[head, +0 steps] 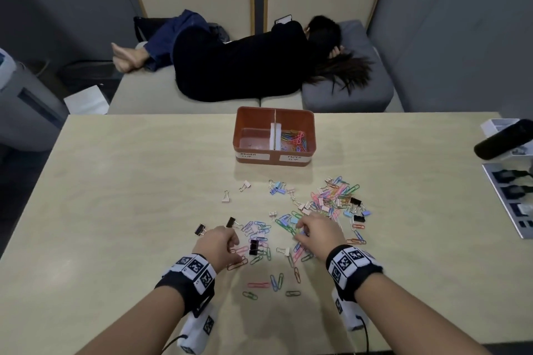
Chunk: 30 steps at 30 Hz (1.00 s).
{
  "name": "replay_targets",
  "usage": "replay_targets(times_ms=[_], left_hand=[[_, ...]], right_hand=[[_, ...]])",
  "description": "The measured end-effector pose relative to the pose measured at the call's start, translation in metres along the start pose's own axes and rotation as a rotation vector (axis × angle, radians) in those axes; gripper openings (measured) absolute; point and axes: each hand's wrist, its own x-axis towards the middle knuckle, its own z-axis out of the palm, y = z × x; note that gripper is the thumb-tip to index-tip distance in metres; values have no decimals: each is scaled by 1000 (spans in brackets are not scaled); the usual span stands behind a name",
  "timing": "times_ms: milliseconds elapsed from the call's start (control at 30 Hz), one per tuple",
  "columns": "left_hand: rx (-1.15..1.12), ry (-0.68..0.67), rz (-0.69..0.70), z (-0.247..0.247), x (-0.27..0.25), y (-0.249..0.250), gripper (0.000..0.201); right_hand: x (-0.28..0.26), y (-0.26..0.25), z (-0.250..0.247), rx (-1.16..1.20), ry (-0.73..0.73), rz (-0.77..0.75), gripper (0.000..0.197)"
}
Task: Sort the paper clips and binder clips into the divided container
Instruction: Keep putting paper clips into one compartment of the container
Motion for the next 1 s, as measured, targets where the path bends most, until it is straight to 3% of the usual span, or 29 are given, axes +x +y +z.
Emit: replay_targets(times_ms=[167,333,500,633,867,1000], left_hand=[[150,25,15,9,2,-1,34],[171,19,23,9,8,2,21],[194,17,55,3,13,4,11],[152,7,41,-1,15,4,17],[168,-34,50,-8,19,5,6],[57,-14,29,-12,19,6,5]], right_hand=[[12,-10,8,-65,27,67,33],[16,-15,16,12,12,103,8],[16,-17,16,-5,-21,90,12],[14,-19,16,12,-23,85,8],[11,-18,16,127,-28,93,12],[8,-12,9,154,-20,77,12]])
